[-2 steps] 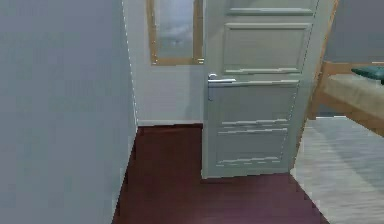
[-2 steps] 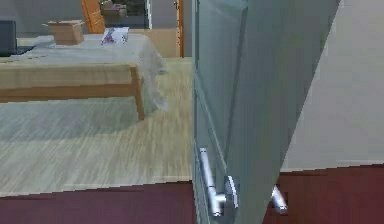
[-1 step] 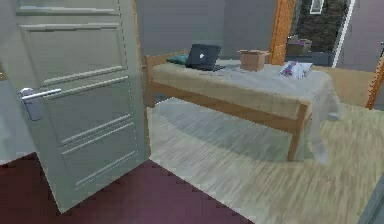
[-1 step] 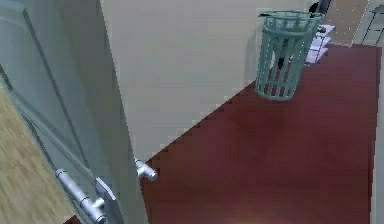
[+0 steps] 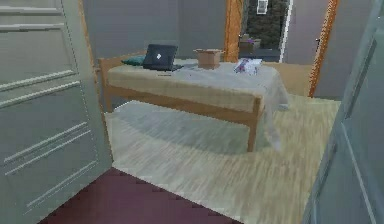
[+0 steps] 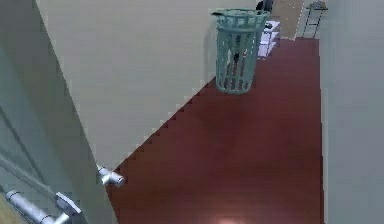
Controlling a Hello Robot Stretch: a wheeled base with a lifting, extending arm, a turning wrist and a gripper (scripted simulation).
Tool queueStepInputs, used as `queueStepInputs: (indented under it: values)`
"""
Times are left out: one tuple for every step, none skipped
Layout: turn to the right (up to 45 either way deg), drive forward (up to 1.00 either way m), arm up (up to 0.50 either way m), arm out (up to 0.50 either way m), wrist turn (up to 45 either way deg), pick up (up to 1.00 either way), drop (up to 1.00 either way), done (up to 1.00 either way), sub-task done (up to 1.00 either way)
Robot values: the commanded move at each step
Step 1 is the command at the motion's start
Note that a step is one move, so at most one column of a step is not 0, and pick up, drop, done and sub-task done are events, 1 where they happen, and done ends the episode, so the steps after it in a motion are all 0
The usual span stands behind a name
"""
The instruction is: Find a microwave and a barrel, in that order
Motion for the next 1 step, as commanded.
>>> queueStepInputs:
  values:
    - [0.0,0.8,0.0,0.0,0.0,0.0,0.0,0.0,0.0]
